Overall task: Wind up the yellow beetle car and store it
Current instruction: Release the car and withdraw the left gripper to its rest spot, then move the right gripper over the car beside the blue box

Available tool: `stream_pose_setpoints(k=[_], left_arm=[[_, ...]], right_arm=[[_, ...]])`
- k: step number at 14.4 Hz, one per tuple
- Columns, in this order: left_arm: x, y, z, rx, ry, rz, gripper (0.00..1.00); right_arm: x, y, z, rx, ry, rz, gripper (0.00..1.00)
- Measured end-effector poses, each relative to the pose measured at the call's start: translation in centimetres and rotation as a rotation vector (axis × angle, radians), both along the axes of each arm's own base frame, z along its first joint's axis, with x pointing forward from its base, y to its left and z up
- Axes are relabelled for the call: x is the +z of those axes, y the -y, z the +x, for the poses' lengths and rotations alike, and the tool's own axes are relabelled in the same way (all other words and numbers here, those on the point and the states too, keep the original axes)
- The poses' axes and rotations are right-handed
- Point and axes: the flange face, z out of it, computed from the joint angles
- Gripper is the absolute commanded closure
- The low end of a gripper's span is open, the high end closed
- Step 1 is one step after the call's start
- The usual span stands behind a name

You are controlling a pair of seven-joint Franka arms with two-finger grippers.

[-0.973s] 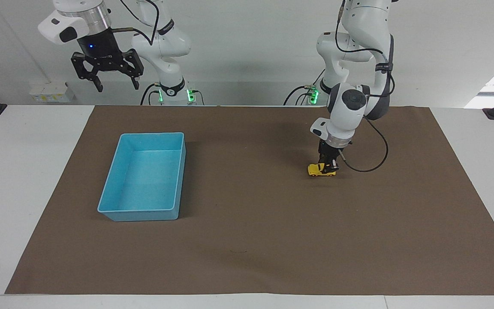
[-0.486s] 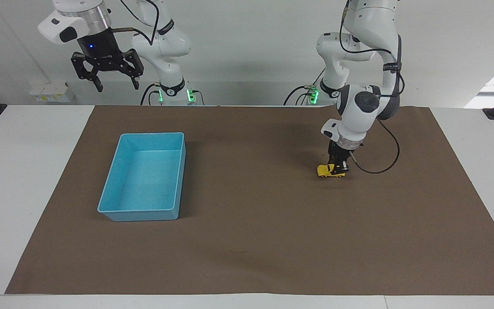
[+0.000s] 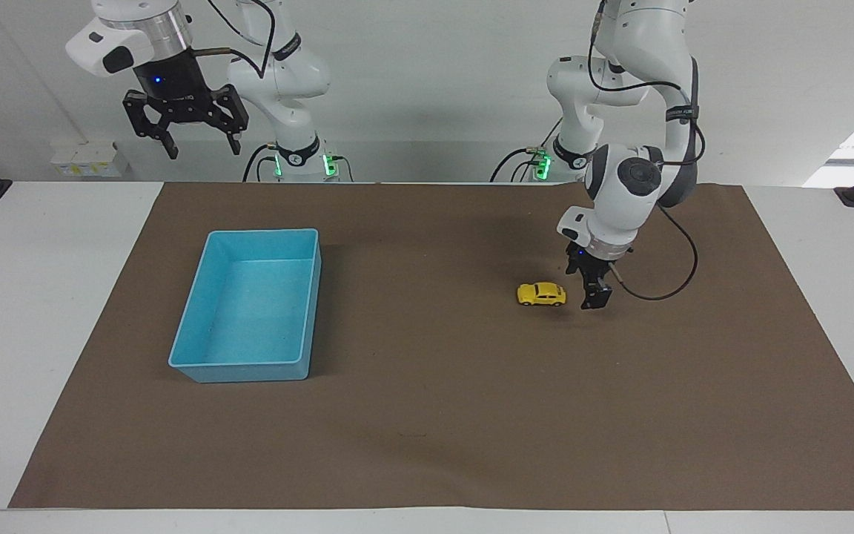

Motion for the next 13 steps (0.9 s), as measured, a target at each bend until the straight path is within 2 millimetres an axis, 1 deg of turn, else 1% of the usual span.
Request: stream_pose_setpoints(k=[3, 4, 5, 8, 10, 12, 13], left_arm=[[3.2, -0.6, 1.0, 0.243, 0.012, -0.012, 0.0], [4.4, -1.1, 1.4, 0.321, 0.007, -0.013, 0.0], [5.9, -2.0, 2.1, 0.406, 0.004, -0.015, 0.0], [10.7, -6.2, 4.1, 0.693, 0.013, -0.029, 0.0], [13.2, -8.9, 5.0, 0.888, 0.03, -0.048, 0.0], [15.5, -10.8, 5.5, 1.021, 0.034, -0.057, 0.0], [16.9, -11.8, 5.7, 1.066, 0.032, -0.058, 0.0]], right_arm=[[0.0, 0.1, 0.0, -0.001, 0.0, 0.0, 0.0], [0.0, 0.2, 0.0, -0.004, 0.0, 0.0, 0.0], [0.0, 0.4, 0.0, -0.008, 0.0, 0.0, 0.0], [0.0, 0.7, 0.0, -0.014, 0.0, 0.001, 0.0], [0.0, 0.8, 0.0, -0.013, 0.0, 0.001, 0.0], [0.0, 0.8, 0.0, -0.006, -0.001, 0.0, 0.0], [0.0, 0.7, 0.0, 0.001, -0.005, 0.0, 0.0]])
